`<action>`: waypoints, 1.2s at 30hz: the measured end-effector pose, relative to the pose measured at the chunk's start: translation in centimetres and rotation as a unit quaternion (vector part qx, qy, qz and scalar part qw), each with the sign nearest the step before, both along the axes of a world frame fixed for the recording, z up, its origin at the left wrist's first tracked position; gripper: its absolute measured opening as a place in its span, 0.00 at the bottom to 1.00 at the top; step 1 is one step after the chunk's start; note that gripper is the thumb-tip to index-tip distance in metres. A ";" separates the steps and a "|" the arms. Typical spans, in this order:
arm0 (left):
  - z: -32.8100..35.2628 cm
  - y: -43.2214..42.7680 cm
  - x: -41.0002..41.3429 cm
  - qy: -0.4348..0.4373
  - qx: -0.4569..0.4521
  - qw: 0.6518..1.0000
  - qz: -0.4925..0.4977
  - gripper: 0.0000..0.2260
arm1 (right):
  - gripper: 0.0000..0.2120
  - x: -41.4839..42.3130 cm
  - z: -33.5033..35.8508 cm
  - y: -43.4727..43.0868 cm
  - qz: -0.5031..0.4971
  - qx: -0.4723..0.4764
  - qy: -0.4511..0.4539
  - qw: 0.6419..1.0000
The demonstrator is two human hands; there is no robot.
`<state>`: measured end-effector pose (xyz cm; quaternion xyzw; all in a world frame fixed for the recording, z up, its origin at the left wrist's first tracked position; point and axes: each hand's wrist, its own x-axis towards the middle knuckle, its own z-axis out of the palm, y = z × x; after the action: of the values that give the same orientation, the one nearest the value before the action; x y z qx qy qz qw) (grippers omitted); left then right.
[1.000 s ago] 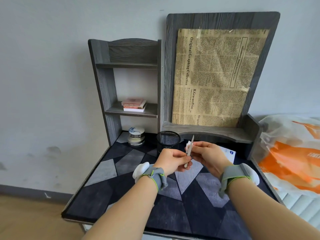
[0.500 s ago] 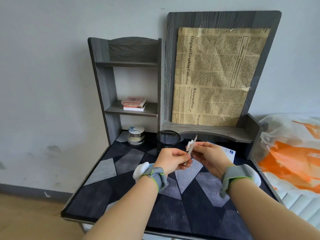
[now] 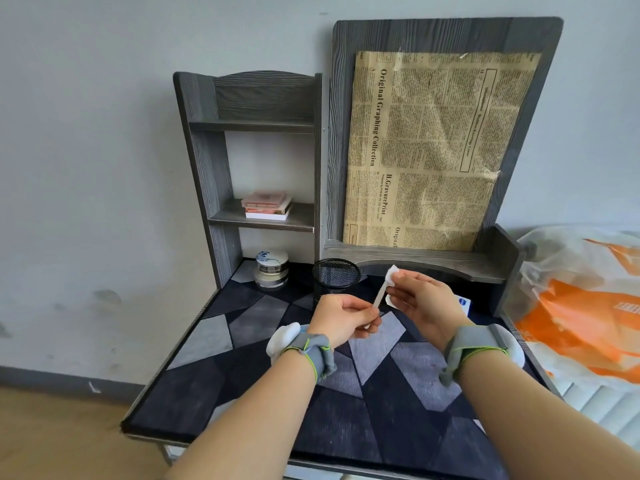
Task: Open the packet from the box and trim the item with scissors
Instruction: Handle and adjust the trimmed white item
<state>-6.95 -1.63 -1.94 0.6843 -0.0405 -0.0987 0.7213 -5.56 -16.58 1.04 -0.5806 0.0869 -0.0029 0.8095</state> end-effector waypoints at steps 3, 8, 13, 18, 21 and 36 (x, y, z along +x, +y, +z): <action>0.0 -0.1 0.1 -0.003 0.009 1.000 0.004 0.02 | 0.04 -0.1 0.2 0.3 0.026 -0.008 -0.001 1.000; 0.0 -0.1 0.2 -0.006 0.021 1.000 0.018 0.03 | 0.07 -0.3 0.1 0.8 0.057 -0.037 0.021 0.997; -0.2 -0.2 0.5 -0.019 0.043 0.998 0.040 0.06 | 0.08 -0.5 -0.4 1.1 0.101 -0.075 0.027 0.992; -0.9 -0.2 0.4 -0.012 0.044 0.998 0.043 0.08 | 0.07 -0.3 0.4 0.5 0.056 -0.057 0.017 0.997; -1.0 -0.3 0.7 -0.019 0.051 0.997 0.049 0.08 | 0.04 -0.5 0.0 0.8 0.081 -0.100 0.031 0.991; -0.8 -0.7 1.2 -0.038 0.078 0.994 0.063 0.05 | 0.16 -0.5 -1.0 1.6 -0.031 -0.083 -0.018 0.996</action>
<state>-5.75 -2.33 -2.74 0.7429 -0.0171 -0.0302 0.6685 -6.09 -14.99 0.08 -0.6430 0.0894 -0.0457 0.7593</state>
